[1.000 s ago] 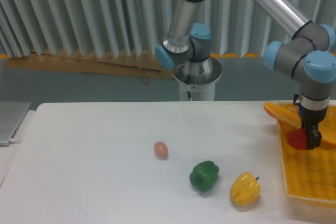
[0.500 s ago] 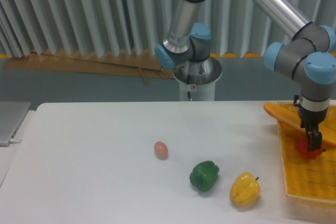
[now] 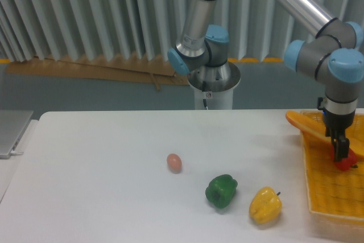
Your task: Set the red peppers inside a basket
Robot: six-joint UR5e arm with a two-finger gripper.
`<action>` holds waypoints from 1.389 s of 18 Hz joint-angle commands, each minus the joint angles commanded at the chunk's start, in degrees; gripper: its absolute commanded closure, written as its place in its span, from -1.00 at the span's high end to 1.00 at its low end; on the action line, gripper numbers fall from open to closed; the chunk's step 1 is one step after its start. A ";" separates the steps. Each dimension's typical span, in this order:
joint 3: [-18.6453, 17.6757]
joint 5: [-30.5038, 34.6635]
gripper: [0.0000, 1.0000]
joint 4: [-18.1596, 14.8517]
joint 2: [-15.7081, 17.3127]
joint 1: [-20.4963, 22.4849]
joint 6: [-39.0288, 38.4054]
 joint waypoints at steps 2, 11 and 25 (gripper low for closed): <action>0.18 -0.09 1.00 -2.11 0.88 -2.90 -7.36; 0.09 -3.43 1.00 -9.67 6.68 -13.81 -20.49; -2.37 -3.17 1.00 -23.39 16.35 -20.05 -27.53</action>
